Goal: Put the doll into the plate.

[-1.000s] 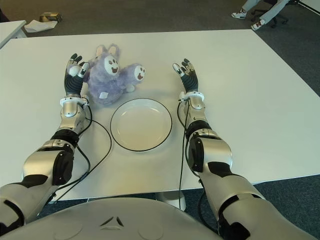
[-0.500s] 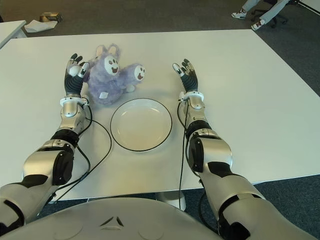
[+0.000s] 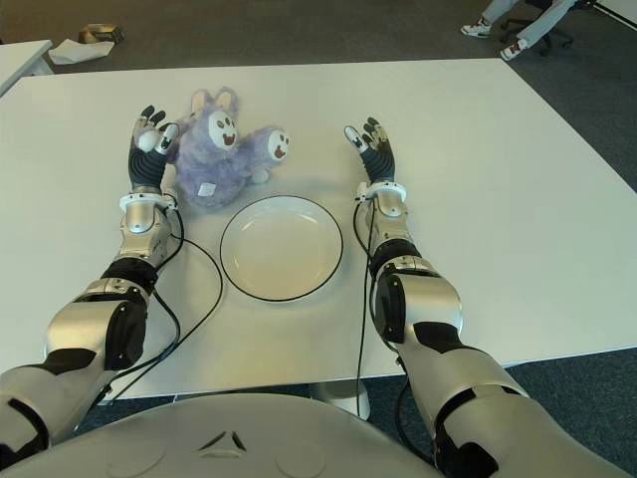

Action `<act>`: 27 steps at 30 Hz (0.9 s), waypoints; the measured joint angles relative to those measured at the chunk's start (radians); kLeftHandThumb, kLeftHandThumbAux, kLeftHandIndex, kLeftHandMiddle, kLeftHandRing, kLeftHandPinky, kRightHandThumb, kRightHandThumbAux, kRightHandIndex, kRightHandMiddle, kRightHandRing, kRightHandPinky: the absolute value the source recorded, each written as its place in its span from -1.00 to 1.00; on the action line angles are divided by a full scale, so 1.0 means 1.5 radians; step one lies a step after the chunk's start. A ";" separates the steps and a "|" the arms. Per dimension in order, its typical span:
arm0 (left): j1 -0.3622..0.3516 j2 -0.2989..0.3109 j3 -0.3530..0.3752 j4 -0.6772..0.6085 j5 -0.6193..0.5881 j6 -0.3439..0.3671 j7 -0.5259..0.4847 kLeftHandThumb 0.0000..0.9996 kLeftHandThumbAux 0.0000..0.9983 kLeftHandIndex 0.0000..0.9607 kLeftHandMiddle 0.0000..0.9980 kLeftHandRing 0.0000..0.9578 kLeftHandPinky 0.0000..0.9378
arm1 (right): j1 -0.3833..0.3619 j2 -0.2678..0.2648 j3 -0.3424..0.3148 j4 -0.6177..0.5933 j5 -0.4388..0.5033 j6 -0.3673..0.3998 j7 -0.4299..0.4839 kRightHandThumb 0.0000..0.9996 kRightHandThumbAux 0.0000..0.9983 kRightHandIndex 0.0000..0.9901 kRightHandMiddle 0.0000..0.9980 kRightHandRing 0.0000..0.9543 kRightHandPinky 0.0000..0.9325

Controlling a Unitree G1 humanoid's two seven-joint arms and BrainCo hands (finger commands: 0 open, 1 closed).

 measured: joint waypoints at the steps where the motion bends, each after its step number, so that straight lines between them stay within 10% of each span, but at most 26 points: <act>1: 0.000 0.000 -0.001 -0.001 0.000 0.000 0.000 -1.00 0.01 -1.00 -0.75 -0.73 -0.73 | 0.000 0.000 0.000 0.000 0.000 0.000 0.001 -0.89 0.08 -0.94 -0.91 -0.92 -0.88; 27: 0.010 -0.005 -0.008 -0.026 -0.001 0.003 0.000 -1.00 0.03 -1.00 -0.76 -0.75 -0.75 | 0.002 -0.006 0.004 -0.003 -0.001 0.000 0.005 -0.89 0.10 -0.95 -0.90 -0.91 -0.86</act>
